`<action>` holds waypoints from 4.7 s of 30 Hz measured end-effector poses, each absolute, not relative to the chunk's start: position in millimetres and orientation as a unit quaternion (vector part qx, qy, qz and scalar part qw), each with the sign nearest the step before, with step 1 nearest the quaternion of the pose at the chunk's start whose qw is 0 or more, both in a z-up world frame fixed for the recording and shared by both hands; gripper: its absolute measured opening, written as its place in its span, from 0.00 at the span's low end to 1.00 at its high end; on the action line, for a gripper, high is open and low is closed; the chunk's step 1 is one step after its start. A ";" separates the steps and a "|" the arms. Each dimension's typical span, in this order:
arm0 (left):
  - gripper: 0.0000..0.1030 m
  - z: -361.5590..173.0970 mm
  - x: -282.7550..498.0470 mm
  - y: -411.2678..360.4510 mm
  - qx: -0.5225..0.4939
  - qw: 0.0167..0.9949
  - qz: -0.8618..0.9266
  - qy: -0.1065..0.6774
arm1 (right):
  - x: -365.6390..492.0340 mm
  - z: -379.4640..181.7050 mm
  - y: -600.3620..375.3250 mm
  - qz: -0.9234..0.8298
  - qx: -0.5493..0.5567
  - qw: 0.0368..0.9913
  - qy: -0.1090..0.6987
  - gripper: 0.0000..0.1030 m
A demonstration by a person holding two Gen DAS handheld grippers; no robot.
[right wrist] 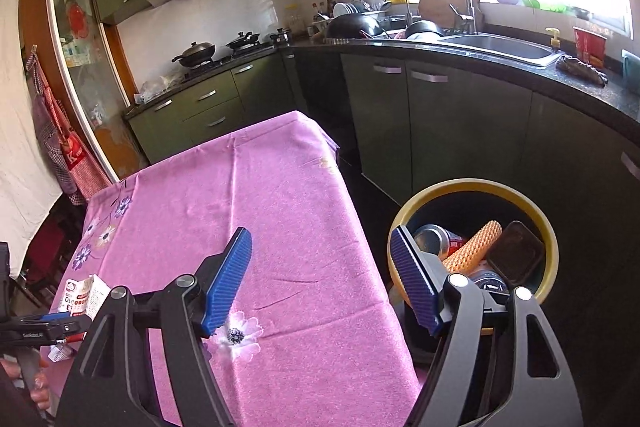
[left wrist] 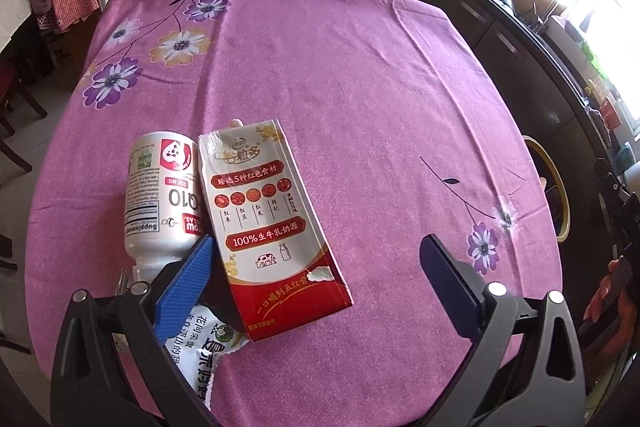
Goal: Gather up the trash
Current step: 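Grasp the red-and-white milk carton with the left gripper, then carry the milk carton over the bin and open the left gripper, then grasp the white supplement bottle with the right gripper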
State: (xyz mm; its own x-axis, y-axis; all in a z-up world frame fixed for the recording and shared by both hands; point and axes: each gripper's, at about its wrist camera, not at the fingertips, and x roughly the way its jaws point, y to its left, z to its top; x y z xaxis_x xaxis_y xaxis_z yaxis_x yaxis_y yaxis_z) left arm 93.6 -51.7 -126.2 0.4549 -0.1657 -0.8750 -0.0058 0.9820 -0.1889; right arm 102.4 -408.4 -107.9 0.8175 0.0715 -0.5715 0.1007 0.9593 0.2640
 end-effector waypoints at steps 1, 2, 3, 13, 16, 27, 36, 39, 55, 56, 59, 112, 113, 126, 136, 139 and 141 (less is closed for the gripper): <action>0.93 -127.4 95.5 -51.5 -0.081 0.848 -0.044 0.522 | 102.7 -108.8 -408.4 -0.008 0.143 0.942 0.303 0.69; 0.93 -129.0 97.1 -51.8 -0.080 0.847 -0.041 0.524 | 103.2 -109.5 -409.4 -0.007 0.144 0.942 0.303 0.69; 0.93 -130.4 98.4 -52.2 -0.079 0.846 -0.039 0.526 | 104.3 -110.0 -410.7 -0.006 0.147 0.941 0.304 0.69; 0.93 -141.9 110.5 -70.1 -0.050 0.844 -0.047 0.532 | 104.9 -116.6 -417.5 -0.004 0.163 0.937 0.309 0.70; 0.93 -146.9 117.1 -73.4 -0.042 0.843 -0.040 0.535 | 104.2 -117.0 -418.4 -0.005 0.164 0.937 0.309 0.70; 0.64 -141.9 125.9 -64.4 -0.031 0.859 -0.008 0.511 | 104.1 -117.7 -419.1 -0.001 0.169 0.935 0.312 0.70; 0.49 -140.0 119.6 -82.4 -0.003 0.860 -0.061 0.507 | 105.0 -118.2 -420.1 0.000 0.173 0.933 0.314 0.70; 0.48 -139.5 116.9 -89.9 0.011 0.857 -0.078 0.509 | 105.8 -119.1 -419.9 -0.001 0.173 0.933 0.316 0.70; 0.48 -102.5 109.2 -141.7 0.064 0.867 -0.152 0.470 | 95.5 -116.3 -441.5 -0.023 0.185 0.935 0.302 0.70; 0.48 -101.4 110.9 -147.0 0.067 0.867 -0.158 0.469 | 92.9 -115.3 -445.1 -0.027 0.187 0.935 0.300 0.70; 0.48 -96.9 113.9 -167.9 0.077 0.864 -0.179 0.464 | 84.8 -113.9 -458.9 -0.048 0.188 0.936 0.294 0.70; 0.84 -19.1 60.0 -88.1 -0.002 0.911 -0.140 0.387 | 73.4 -107.5 -422.4 0.038 0.166 0.930 0.325 0.71; 0.84 -16.4 55.2 -72.1 -0.004 0.916 -0.119 0.382 | 80.9 -108.5 -406.9 0.065 0.161 0.927 0.333 0.71; 0.87 6.1 13.8 44.8 -0.061 0.940 0.007 0.336 | 121.1 -117.2 -160.9 0.334 0.063 0.858 0.386 0.64; 0.88 -2.3 4.6 86.5 -0.096 0.937 0.046 0.332 | 150.4 -135.4 -41.7 0.369 -0.010 0.826 0.426 0.61; 0.88 -7.5 6.3 90.6 -0.099 0.935 0.044 0.338 | 158.9 -142.0 -34.7 0.364 -0.022 0.822 0.438 0.61; 0.88 -9.7 7.2 91.7 -0.101 0.934 0.042 0.339 | 163.9 -148.8 -29.7 0.361 -0.031 0.817 0.448 0.61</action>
State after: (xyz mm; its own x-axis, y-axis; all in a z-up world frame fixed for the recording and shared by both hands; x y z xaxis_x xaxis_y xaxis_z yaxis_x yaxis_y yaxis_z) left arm 7.2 91.7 -9.7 0.7664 0.0098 -0.6423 -0.1469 0.9761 -0.1604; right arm 163.9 -29.7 -148.8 0.3378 0.5625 -0.7546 -0.6186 0.7369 0.2724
